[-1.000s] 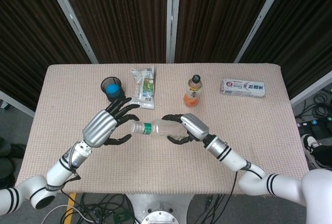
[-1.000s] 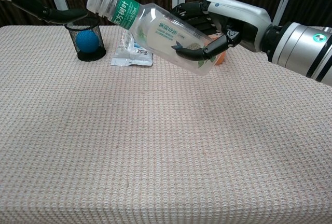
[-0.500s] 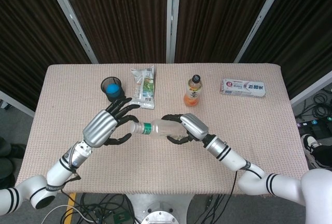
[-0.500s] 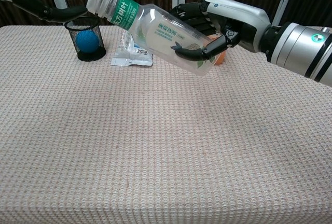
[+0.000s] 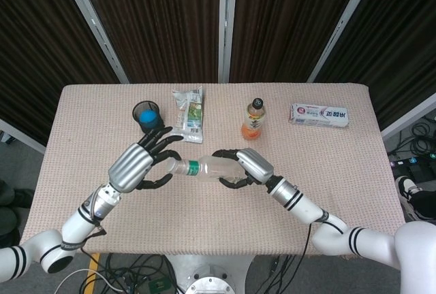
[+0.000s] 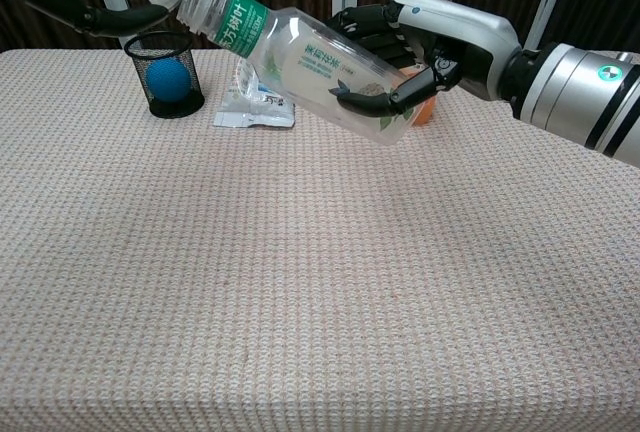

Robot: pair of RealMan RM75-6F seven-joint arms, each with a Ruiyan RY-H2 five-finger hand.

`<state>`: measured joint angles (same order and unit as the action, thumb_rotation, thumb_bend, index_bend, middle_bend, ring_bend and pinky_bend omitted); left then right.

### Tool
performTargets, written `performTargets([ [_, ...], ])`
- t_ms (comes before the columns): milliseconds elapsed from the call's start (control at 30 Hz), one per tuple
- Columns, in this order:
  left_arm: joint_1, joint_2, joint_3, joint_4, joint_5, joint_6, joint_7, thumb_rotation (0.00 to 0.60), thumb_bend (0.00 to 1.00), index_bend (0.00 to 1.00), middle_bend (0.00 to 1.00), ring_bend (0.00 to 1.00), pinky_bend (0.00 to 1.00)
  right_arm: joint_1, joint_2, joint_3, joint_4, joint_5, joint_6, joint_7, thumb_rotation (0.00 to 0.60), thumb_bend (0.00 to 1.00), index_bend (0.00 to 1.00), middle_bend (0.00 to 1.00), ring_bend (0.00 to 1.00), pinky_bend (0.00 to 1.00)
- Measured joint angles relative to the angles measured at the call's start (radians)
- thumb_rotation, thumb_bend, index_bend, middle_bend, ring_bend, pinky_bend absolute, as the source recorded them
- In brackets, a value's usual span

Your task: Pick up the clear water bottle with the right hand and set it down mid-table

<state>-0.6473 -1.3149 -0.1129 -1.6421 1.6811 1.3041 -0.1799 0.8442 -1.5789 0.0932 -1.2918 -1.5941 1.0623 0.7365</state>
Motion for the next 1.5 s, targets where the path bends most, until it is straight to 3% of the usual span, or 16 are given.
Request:
performTargets([
  [567,0.027,-0.002,0.007,0.069,-0.045,0.003,0.017,0.600,0.35,0.42,0.17,0.00,0.04,-0.037,0.055,-0.036,0.017,0.015,-0.014,-0.036,0.600,0.59,0.72,0.58,0.49,0.49],
  [867,0.039,-0.074,0.031,0.204,-0.173,-0.118,0.213,0.600,0.35,0.41,0.17,0.00,0.04,-0.090,0.140,-0.067,0.003,0.032,-0.010,-0.100,0.600,0.59,0.73,0.58,0.49,0.49],
  [1033,0.033,-0.131,0.045,0.265,-0.261,-0.225,0.362,0.600,0.31,0.37,0.17,0.00,0.04,-0.098,0.156,-0.064,-0.009,0.043,-0.015,-0.161,0.600,0.59,0.73,0.58,0.49,0.49],
  [1200,0.026,-0.155,0.053,0.263,-0.333,-0.301,0.414,0.600,0.18,0.21,0.14,0.00,0.04,-0.094,0.157,-0.058,-0.019,0.065,-0.055,-0.240,0.600,0.59,0.73,0.58,0.49,0.49],
  [1300,0.031,-0.146,0.048,0.231,-0.339,-0.292,0.409,0.600,0.12,0.16,0.13,0.00,0.04,-0.084,0.143,-0.053,-0.014,0.078,-0.084,-0.299,0.600,0.59,0.73,0.58,0.49,0.49],
  [1500,0.066,-0.099,0.037,0.160,-0.319,-0.199,0.384,0.600,0.11,0.15,0.13,0.00,0.04,-0.058,0.091,-0.039,0.020,0.108,-0.141,-0.454,0.600,0.58,0.65,0.55,0.44,0.44],
])
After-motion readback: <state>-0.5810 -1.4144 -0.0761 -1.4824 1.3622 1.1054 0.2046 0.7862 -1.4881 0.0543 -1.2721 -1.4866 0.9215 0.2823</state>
